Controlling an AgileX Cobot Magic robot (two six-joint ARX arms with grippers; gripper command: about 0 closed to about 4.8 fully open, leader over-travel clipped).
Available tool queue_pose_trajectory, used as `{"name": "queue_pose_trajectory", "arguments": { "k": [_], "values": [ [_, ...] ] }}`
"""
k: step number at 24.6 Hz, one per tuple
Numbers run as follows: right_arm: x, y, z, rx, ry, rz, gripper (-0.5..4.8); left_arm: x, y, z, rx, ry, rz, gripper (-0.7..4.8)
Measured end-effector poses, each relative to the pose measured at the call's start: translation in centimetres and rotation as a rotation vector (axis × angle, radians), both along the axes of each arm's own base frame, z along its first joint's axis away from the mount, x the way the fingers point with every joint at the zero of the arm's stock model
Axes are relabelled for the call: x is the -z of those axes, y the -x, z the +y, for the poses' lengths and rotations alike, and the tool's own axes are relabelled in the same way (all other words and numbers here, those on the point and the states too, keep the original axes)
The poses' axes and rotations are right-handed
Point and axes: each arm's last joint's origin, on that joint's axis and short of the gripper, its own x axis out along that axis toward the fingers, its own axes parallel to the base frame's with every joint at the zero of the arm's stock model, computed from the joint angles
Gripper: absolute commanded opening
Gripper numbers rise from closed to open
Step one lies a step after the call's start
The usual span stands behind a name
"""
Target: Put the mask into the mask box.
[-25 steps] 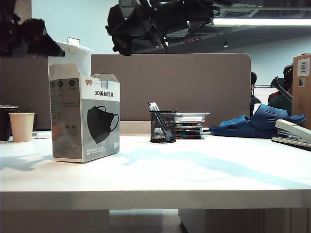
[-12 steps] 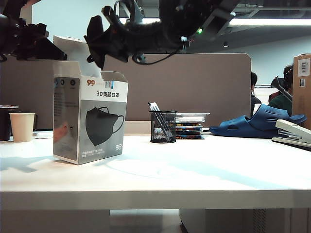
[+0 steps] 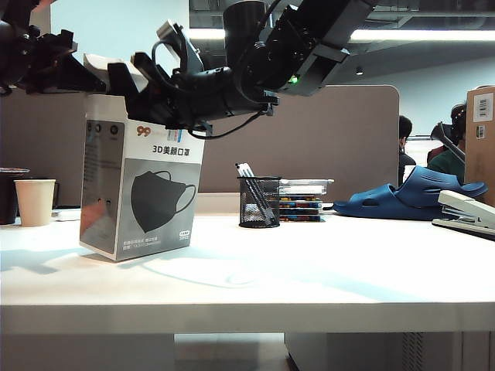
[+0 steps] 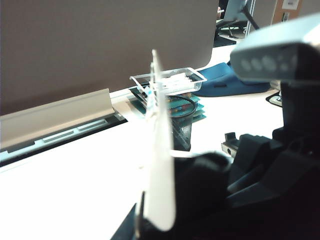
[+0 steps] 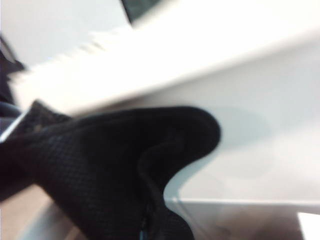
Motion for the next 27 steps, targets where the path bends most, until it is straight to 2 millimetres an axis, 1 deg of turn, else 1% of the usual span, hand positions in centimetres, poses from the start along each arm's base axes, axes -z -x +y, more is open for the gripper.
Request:
{"name": "queue_pose_trajectory", "arguments": {
  "k": [2, 3, 5, 6, 8, 12, 16, 18, 21, 27],
  "values": [
    [0.0, -0.1, -0.1, 0.021, 0.026, 0.008, 0.05, -0.1, 0.0, 0.0, -0.007, 0.000, -0.006, -0.06],
    [0.0, -0.1, -0.2, 0.032, 0.043, 0.024, 0.64, -0.1, -0.1, 0.1, -0.024, -0.001, -0.007, -0.06],
    [0.0, -0.1, -0.3, 0.034, 0.063, 0.030, 1.64, -0.1, -0.1, 0.1, -0.047, 0.011, 0.000, -0.06],
    [-0.1, -0.1, -0.3, 0.034, 0.065, 0.030, 2.66, -0.1, -0.1, 0.1, -0.050, 0.013, 0.001, -0.06],
    [-0.5, 0.1, -0.3, 0.021, 0.070, 0.031, 3.13, -0.1, -0.1, 0.1, -0.049, 0.016, -0.002, -0.06],
    [-1.3, 0.5, -0.7, 0.017, 0.089, 0.067, 3.20, -0.1, -0.1, 0.1, -0.048, 0.018, 0.000, -0.06],
    [-2.7, 1.0, -1.7, 0.029, 0.125, 0.120, 3.20, -0.1, -0.1, 0.3, -0.051, 0.020, 0.002, -0.06],
    [-3.5, 1.5, -2.4, 0.035, 0.175, 0.129, 3.20, -0.1, -0.1, 0.8, -0.074, 0.019, 0.001, -0.06],
    [-3.6, 1.7, -3.3, 0.043, 0.241, 0.146, 3.20, -0.2, -0.2, 1.1, -0.115, 0.017, -0.008, -0.06],
    [-3.2, 2.3, -3.3, 0.023, 0.297, 0.181, 3.20, -0.3, -0.2, 0.9, -0.123, 0.017, -0.013, -0.06]
  ]
}}
